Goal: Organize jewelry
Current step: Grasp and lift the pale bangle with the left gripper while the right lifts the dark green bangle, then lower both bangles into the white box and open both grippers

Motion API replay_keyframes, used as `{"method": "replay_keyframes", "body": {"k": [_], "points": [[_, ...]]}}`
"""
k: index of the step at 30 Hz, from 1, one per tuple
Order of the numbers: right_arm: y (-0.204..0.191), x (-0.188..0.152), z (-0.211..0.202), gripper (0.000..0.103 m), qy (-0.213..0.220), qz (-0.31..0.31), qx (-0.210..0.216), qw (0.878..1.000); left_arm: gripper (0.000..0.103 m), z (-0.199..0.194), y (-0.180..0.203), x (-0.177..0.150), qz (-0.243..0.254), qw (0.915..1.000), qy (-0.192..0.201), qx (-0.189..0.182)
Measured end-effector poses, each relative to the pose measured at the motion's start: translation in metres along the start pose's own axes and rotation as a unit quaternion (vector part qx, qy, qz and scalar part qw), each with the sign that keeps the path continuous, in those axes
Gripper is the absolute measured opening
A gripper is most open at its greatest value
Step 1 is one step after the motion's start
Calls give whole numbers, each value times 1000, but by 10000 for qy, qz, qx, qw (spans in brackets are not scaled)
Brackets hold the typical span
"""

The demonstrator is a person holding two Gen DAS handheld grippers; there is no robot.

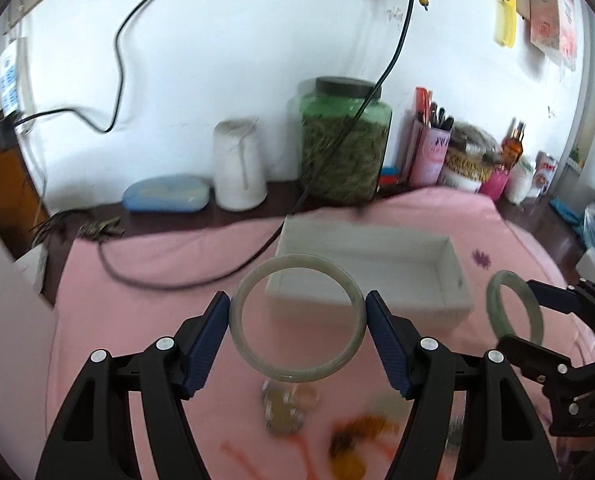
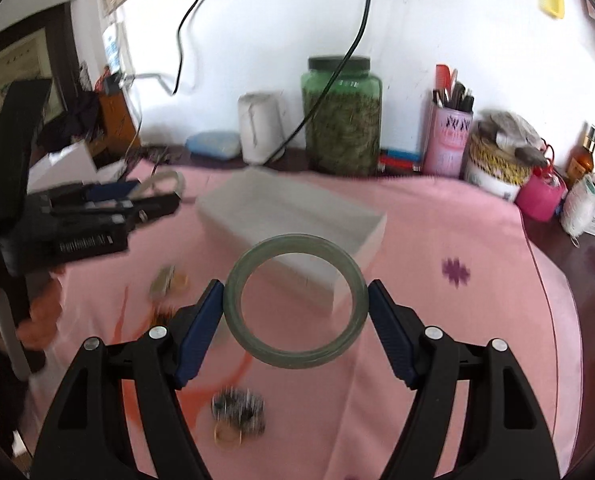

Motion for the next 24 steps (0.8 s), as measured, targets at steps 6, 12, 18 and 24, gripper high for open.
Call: {"method": "replay_keyframes", "body": {"k": [6,12,18,24], "points": [[8,27,48,69,-103,254,27,9996,69,41,-5,16,-93,9996,-144,-219],[8,30,77,70,-266,281,74,9992,69,74,-9,12,-208,9984,-344,-401],[15,29,78,70,-230,440,202,9986,70,72,-11,10,-264,9980,-275,-510],[22,35,67,70,-177,613,328,9974,76,60,-14,15,-251,9982,-138,-522]]}}
Point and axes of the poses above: each gripper's, at about its wrist camera, not at the fingertips, and z roughly the way its jaws point, y to its right, x to its top, the point moved 10 cm from there along z, roughly the way its jaws point, and after that the axes turned 14 degrees about -x, right-handed, at the moved point
